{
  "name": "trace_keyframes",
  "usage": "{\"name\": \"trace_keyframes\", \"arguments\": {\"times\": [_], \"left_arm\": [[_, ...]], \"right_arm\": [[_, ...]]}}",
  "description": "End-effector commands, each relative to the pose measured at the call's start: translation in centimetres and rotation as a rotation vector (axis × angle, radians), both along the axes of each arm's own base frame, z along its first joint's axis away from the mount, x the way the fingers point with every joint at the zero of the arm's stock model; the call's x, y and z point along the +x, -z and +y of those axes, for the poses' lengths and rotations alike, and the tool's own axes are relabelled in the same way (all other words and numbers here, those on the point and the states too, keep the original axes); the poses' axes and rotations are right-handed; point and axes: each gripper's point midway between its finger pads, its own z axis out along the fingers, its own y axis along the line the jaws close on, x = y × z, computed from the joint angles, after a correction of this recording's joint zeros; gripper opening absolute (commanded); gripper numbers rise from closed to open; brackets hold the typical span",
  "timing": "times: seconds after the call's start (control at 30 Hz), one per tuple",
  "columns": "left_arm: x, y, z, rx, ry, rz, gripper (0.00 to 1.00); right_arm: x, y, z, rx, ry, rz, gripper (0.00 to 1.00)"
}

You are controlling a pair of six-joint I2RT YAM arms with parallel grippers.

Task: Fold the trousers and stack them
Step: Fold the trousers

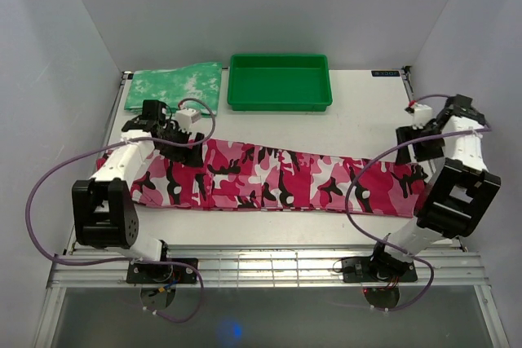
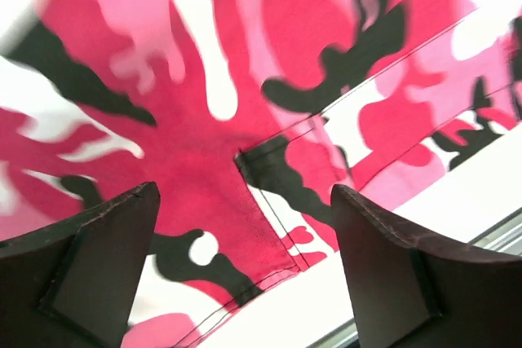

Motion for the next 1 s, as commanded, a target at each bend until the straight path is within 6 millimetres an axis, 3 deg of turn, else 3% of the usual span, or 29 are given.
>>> {"name": "trace_keyframes", "arguments": {"times": [0.0,0.07,0.1,0.17,0.2,0.3,0.4,0.5,0.53,0.67,0.73,0.83,0.97], "left_arm": [[3.3,-6.3,-0.3,0.014,0.084,-0.228,0.98],[4.7,-6.0,-0.2,0.018,0.072,-0.211,0.98],[5.9,-6.9,-0.2,0.016,0.061,-0.231,0.98],[7.0,-6.0,-0.2,0.006,0.039,-0.202,0.98],[7.8,-6.0,-0.2,0.004,0.036,-0.219,0.98],[9.2,-4.6,0.3,0.034,0.041,-0.209,0.98],[9.4,-3.1,0.9,0.042,0.042,-0.148,0.98],[9.7,-2.3,1.6,0.010,0.052,-0.140,0.98],[9.8,-2.2,1.3,-0.004,0.082,-0.148,0.96],[10.6,-0.9,1.0,-0.016,0.130,-0.139,0.86],[10.9,-0.1,0.9,-0.016,0.150,-0.139,0.83],[11.1,0.5,0.3,-0.047,0.177,-0.145,0.78],[11.5,1.4,-1.0,-0.100,0.197,-0.136,0.72]], "right_arm": [[1.4,-2.4,8.8,0.151,-0.270,-0.083,0.77],[1.7,-2.1,12.3,0.215,-0.366,-0.079,0.76],[1.7,-1.9,15.1,0.238,-0.452,-0.069,0.76],[1.6,-0.7,17.8,0.255,-0.521,-0.029,0.74],[1.2,-0.2,20.4,0.256,-0.607,-0.019,0.73],[-0.1,2.7,23.0,0.217,-0.692,0.061,0.67],[-1.3,5.6,23.2,0.163,-0.707,0.129,0.65],[-1.8,8.2,21.3,0.056,-0.716,0.160,0.62],[-3.0,9.7,19.8,-0.005,-0.721,0.205,0.61],[-4.2,12.1,17.2,-0.113,-0.766,0.224,0.60],[-4.2,12.1,17.1,-0.121,-0.782,0.218,0.59],[-2.5,10.3,18.3,-0.086,-0.789,0.158,0.59],[1.4,6.1,20.4,-0.045,-0.802,-0.003,0.63]]}}
